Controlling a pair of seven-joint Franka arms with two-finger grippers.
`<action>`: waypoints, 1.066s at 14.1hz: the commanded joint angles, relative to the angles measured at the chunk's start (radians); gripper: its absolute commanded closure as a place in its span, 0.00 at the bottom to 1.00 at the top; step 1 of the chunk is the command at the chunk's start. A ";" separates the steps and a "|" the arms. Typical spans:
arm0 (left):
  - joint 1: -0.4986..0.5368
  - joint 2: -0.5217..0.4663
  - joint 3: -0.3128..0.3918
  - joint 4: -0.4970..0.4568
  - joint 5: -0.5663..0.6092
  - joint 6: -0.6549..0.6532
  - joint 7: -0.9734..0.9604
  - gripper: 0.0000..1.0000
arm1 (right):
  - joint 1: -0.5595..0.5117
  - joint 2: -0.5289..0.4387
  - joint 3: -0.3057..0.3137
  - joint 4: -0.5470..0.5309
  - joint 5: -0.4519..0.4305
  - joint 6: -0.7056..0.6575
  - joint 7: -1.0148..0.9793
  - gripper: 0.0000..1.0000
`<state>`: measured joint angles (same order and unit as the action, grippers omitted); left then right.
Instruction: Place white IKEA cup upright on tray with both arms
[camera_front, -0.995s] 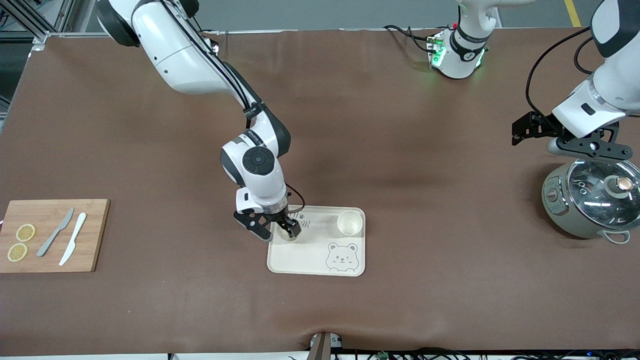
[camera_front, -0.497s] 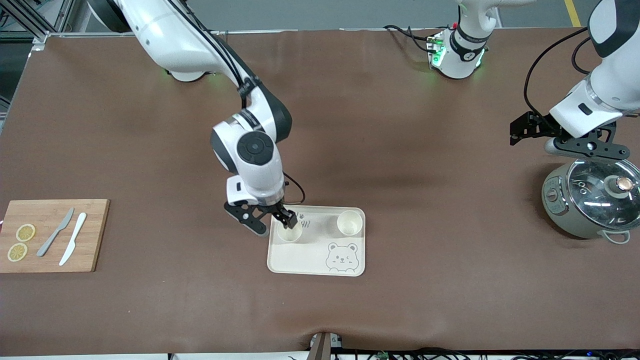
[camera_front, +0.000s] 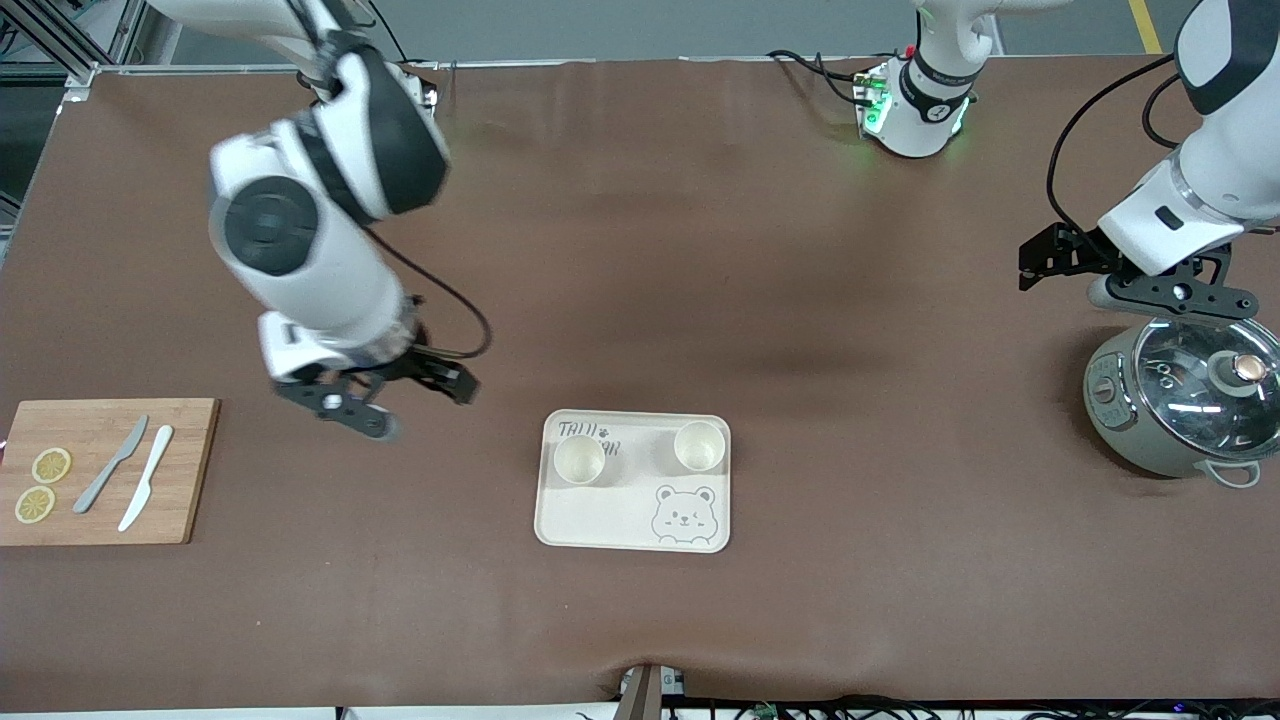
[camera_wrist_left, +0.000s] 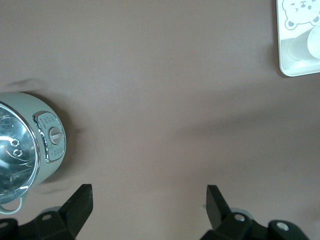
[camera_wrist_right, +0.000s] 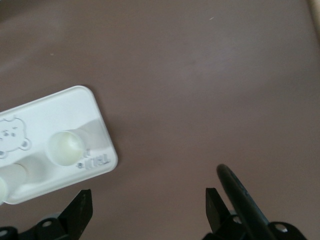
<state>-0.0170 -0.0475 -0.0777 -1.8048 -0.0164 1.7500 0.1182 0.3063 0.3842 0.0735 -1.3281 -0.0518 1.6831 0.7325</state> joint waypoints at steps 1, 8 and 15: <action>-0.001 -0.018 -0.004 -0.004 -0.004 -0.007 -0.017 0.00 | -0.119 -0.086 0.019 -0.040 0.027 -0.084 -0.210 0.00; 0.002 -0.026 -0.004 0.013 -0.004 -0.029 -0.015 0.00 | -0.309 -0.232 0.014 -0.160 0.027 -0.126 -0.548 0.00; 0.005 -0.026 -0.002 0.056 -0.005 -0.052 -0.015 0.00 | -0.409 -0.315 0.009 -0.290 0.013 -0.018 -0.697 0.00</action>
<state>-0.0157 -0.0629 -0.0778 -1.7583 -0.0164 1.7170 0.1175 -0.0561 0.1337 0.0701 -1.5236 -0.0436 1.6016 0.0956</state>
